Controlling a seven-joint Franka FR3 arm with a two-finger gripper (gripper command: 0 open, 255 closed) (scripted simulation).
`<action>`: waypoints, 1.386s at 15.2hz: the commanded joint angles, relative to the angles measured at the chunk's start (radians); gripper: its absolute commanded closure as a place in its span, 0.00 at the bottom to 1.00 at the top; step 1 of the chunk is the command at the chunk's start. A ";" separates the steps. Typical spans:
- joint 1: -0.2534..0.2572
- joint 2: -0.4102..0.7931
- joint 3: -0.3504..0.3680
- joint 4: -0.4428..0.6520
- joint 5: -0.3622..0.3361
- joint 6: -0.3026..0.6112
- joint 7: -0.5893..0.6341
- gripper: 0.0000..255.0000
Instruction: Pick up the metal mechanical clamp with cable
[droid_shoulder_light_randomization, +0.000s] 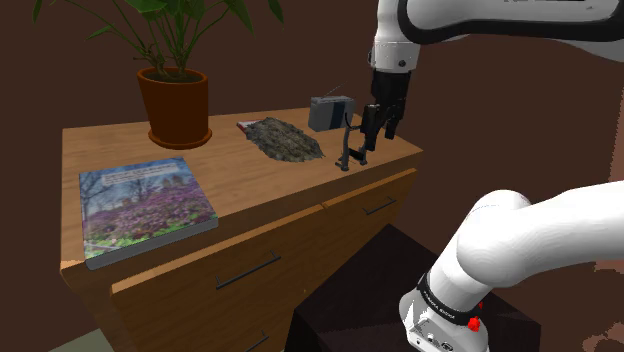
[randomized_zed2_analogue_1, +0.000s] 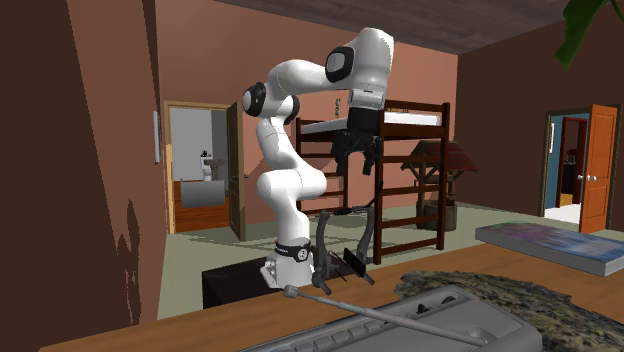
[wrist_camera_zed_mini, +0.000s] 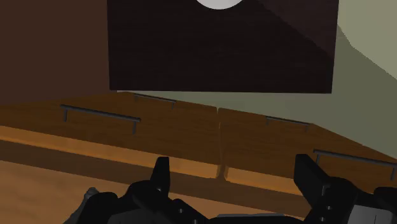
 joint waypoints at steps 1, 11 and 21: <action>0.000 0.000 0.000 0.000 0.000 0.000 0.000 0.00; -0.116 0.047 -0.183 -0.173 -0.041 0.450 -0.041 0.00; -0.159 0.219 -0.366 -0.231 0.012 0.856 -0.129 0.00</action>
